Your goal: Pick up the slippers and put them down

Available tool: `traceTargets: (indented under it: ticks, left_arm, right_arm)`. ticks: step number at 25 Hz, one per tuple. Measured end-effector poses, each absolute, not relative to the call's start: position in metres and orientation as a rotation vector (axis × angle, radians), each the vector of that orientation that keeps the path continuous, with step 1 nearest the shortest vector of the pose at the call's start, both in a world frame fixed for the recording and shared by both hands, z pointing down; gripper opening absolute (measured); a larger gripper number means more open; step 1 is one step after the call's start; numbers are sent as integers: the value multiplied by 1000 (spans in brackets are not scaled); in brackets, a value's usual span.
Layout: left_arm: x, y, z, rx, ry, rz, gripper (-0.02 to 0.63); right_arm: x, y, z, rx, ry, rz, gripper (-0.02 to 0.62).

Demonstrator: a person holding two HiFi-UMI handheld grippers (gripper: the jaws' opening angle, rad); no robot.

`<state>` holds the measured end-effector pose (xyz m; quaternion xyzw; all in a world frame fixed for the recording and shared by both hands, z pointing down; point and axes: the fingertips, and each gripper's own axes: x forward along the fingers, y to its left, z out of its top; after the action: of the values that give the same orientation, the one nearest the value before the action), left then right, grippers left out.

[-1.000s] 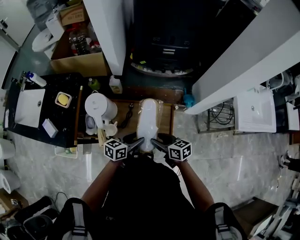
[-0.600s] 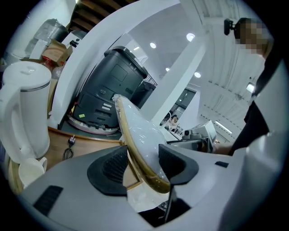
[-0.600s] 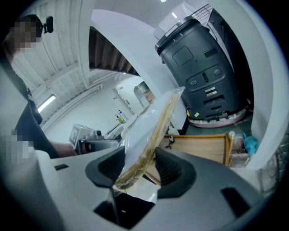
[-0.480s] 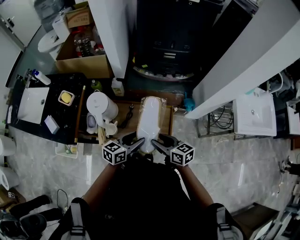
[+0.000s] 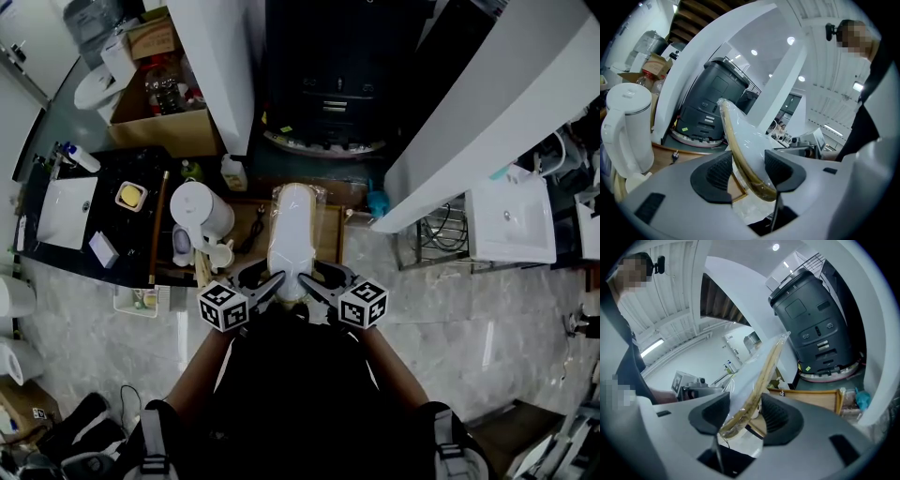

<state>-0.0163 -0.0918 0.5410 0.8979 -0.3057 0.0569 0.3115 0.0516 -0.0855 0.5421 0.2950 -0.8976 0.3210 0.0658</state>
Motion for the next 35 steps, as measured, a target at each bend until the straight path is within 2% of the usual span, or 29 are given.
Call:
traceTargets:
  ticks: [35]
  left_arm:
    - [-25,-69,533,2391,-838,138,216]
  right_arm:
    - [41,-61,550,842,-2708,961,215]
